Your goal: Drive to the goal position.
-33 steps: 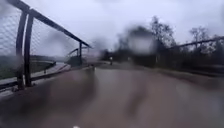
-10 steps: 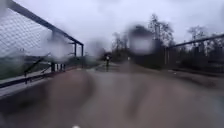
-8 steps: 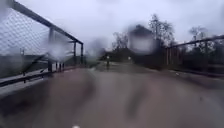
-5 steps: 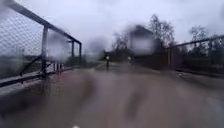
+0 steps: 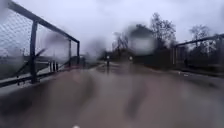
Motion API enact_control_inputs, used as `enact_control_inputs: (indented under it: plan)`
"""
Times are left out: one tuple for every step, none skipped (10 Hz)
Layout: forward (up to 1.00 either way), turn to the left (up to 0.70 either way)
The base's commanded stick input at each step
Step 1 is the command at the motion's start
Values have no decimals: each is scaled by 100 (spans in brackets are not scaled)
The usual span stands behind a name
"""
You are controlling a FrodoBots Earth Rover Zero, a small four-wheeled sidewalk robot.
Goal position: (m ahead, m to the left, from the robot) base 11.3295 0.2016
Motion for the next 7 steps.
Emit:
enact_control_inputs:
  plan:
    - [70, 0]
    - [70, 0]
    - [70, 0]
    - [70, 0]
    - [70, 0]
    - [70, 0]
    - [70, 0]
